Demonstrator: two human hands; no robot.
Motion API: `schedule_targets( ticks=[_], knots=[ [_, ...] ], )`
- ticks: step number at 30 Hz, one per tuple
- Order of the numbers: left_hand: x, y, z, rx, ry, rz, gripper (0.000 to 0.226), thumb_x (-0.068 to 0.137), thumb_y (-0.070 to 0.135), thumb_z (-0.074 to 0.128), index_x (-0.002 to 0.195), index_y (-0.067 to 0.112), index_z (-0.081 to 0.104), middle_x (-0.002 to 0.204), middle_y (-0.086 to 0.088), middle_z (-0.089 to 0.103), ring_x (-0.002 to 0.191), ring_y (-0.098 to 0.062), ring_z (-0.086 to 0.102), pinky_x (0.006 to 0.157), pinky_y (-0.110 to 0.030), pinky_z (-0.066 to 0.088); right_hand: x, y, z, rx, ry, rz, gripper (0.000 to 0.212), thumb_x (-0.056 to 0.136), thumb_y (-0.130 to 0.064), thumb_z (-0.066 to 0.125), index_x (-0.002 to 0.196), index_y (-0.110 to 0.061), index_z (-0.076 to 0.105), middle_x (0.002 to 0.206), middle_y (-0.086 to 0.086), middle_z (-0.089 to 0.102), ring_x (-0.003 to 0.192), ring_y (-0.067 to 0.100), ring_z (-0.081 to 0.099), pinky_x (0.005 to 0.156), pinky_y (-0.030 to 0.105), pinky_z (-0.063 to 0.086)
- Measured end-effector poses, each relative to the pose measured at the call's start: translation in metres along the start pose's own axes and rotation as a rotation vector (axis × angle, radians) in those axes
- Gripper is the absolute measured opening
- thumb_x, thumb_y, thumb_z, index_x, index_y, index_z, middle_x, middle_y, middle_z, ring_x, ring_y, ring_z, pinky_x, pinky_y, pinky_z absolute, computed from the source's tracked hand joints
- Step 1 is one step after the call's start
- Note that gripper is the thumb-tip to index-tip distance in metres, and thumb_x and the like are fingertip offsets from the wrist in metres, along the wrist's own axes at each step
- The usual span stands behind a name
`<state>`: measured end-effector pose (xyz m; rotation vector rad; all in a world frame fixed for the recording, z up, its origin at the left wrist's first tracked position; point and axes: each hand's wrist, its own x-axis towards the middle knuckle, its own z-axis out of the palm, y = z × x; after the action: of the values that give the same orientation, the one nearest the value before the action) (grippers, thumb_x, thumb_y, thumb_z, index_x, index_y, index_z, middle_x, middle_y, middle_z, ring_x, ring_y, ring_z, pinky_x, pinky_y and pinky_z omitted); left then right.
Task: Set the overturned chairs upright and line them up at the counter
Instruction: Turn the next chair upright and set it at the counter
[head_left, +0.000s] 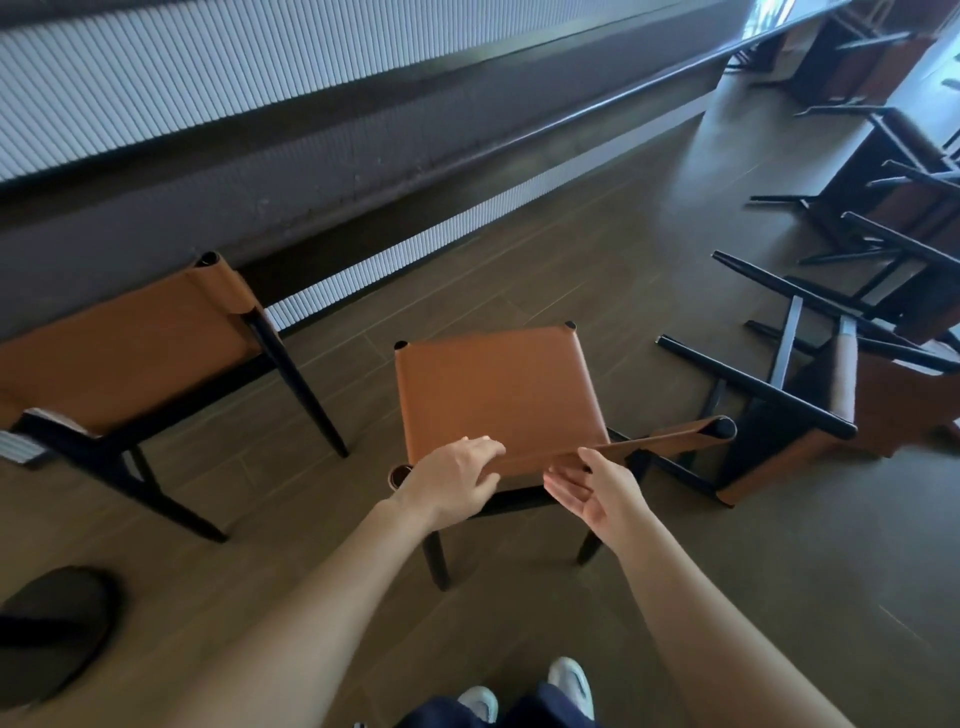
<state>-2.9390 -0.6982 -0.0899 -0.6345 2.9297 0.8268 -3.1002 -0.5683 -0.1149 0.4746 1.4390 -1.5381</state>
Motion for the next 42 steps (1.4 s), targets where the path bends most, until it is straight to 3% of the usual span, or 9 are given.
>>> schedule_targets(
  ticks=[3,8,12,15,23,32,36,38,42],
  knots=[
    [-0.001,0.028,0.016,-0.042,0.138,0.064,0.03,0.097,0.021,0.054,0.124,0.01,0.063,0.129,-0.002,0.063,0.128,-0.01,0.05,0.113,-0.021,0.028,0.006,-0.013,-0.027,-0.001,0.004,0.013,0.013,0.099,-0.016,0.056,0.104,-0.004,0.054,0.102,0.025,0.068,0.085,0.035,0.072,0.059,0.039,0.058],
    [0.01,0.083,0.037,-0.905,0.293,-0.459,0.023,0.096,0.027,0.056,0.085,0.012,0.07,0.083,0.001,0.073,0.082,-0.012,0.068,0.078,-0.025,0.056,0.015,-0.038,-0.051,-0.016,-0.043,0.035,0.027,0.098,-0.019,0.059,0.116,-0.001,0.05,0.1,0.024,0.068,0.087,0.034,0.071,0.059,0.037,0.056],
    [0.028,0.098,0.045,-1.469,0.237,-0.903,0.035,0.099,0.035,0.052,0.105,0.002,0.061,0.103,-0.017,0.07,0.093,-0.028,0.07,0.081,-0.037,0.059,0.021,-0.052,-0.059,-0.056,-0.106,0.092,0.035,0.096,-0.025,0.063,0.118,-0.006,0.043,0.106,0.027,0.061,0.102,0.039,0.065,0.072,0.045,0.056],
    [0.036,0.096,0.049,-1.747,0.358,-1.024,0.049,0.098,0.037,0.054,0.132,0.003,0.043,0.123,-0.029,0.059,0.109,-0.039,0.062,0.09,-0.044,0.053,0.028,-0.061,-0.06,-0.067,-0.125,0.136,0.038,0.096,-0.026,0.063,0.122,-0.013,0.04,0.106,0.028,0.057,0.103,0.041,0.062,0.081,0.05,0.054],
    [0.051,0.076,0.046,-1.858,0.546,-1.091,0.045,0.1,0.025,0.051,0.139,0.004,0.04,0.127,-0.027,0.057,0.111,-0.039,0.059,0.098,-0.05,0.047,0.044,-0.071,-0.059,-0.174,-0.144,0.148,0.016,0.097,-0.009,0.058,0.108,0.002,0.053,0.112,0.027,0.064,0.099,0.036,0.066,0.068,0.042,0.055],
    [0.066,0.059,0.04,-1.873,0.618,-1.233,0.036,0.1,0.014,0.048,0.133,0.002,0.043,0.124,-0.026,0.057,0.11,-0.041,0.059,0.078,-0.054,0.054,0.056,-0.076,-0.046,-0.172,-0.062,0.19,0.014,0.097,-0.006,0.057,0.107,0.001,0.051,0.11,0.028,0.063,0.094,0.037,0.065,0.07,0.045,0.055],
    [0.073,0.054,0.039,-1.774,0.558,-1.285,0.032,0.1,0.011,0.047,0.131,0.005,0.045,0.11,-0.019,0.06,0.093,-0.035,0.061,0.056,-0.051,0.053,0.06,-0.074,-0.041,-0.165,-0.066,0.166,0.024,0.096,-0.002,0.054,0.119,0.001,0.048,0.11,0.022,0.054,0.098,0.04,0.06,0.08,0.051,0.054],
    [0.076,0.048,0.037,-1.796,0.603,-1.306,0.032,0.098,0.003,0.047,0.13,0.002,0.045,0.119,-0.02,0.058,0.105,-0.037,0.061,0.051,-0.048,0.054,0.06,-0.075,-0.039,-0.175,-0.065,0.15,0.026,0.096,-0.001,0.052,0.121,0.0,0.046,0.108,0.02,0.05,0.103,0.041,0.057,0.078,0.052,0.054],
    [0.08,0.042,0.032,-1.835,0.64,-1.332,0.031,0.095,-0.005,0.046,0.126,-0.001,0.046,0.13,-0.021,0.052,0.118,-0.04,0.055,0.068,-0.051,0.056,0.061,-0.079,-0.034,-0.141,-0.062,0.139,0.029,0.096,0.001,0.051,0.124,0.003,0.046,0.101,0.02,0.048,0.099,0.041,0.058,0.08,0.051,0.054]
  ],
)
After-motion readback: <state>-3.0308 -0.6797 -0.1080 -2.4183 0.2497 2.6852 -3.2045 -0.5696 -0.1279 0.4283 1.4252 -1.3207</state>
